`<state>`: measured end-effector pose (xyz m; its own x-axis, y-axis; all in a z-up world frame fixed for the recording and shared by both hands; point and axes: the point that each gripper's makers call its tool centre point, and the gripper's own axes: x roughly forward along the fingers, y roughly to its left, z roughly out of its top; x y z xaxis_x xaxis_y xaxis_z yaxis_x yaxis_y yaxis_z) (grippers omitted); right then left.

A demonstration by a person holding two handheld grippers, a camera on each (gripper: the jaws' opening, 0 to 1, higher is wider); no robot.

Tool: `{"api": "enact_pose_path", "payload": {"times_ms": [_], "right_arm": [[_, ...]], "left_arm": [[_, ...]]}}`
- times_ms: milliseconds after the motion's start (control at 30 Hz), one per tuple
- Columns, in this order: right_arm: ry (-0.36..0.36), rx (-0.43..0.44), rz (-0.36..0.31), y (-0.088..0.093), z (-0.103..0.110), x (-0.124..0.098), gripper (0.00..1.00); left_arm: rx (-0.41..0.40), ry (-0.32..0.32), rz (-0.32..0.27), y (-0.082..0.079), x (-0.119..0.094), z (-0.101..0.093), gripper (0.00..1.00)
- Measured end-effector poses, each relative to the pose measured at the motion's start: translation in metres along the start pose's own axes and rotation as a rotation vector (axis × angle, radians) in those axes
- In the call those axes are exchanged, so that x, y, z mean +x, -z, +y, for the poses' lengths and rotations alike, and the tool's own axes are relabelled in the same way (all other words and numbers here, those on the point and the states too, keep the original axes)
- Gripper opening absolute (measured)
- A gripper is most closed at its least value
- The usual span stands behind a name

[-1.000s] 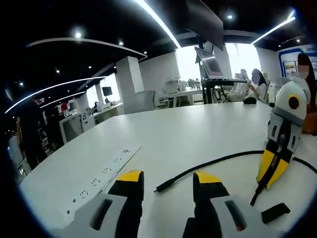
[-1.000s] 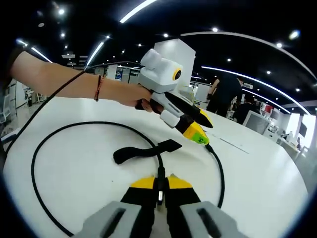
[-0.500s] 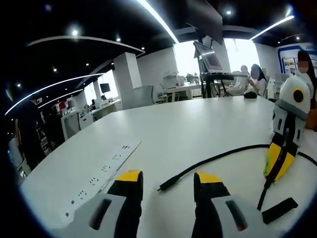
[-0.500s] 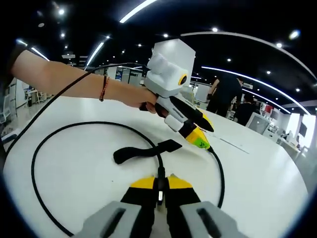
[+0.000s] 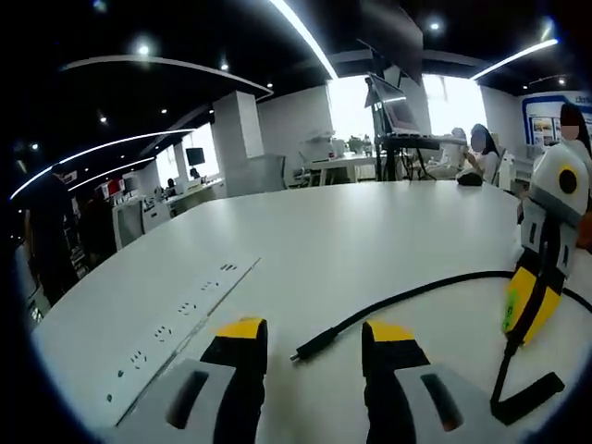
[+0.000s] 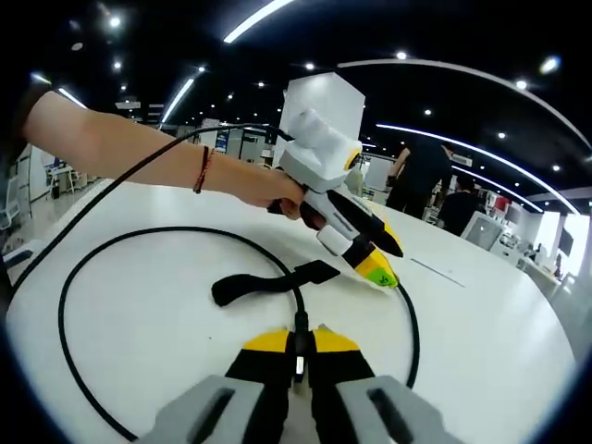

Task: Find the charging cable on the desk, coil it up and secure with Velcro.

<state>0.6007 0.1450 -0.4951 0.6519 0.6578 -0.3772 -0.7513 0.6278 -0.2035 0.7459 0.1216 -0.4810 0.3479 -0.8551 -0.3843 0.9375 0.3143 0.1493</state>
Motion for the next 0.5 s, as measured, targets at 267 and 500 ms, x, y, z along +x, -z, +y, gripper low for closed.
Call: {"api": "enact_pose_path", "payload": {"times_ms": [267,500], "right_arm": [[0.000,0.001,-0.001,0.0011,-0.0005,0.0000,0.08],[0.000,0.000,-0.001,0.0019,-0.0008,-0.0002,0.08]], "left_arm": [[-0.039,0.023,0.008,0.0058,0.0067,-0.0055,0.39],[-0.054,0.028,0.009,0.0061,0.0089,-0.0059,0.34]]}}
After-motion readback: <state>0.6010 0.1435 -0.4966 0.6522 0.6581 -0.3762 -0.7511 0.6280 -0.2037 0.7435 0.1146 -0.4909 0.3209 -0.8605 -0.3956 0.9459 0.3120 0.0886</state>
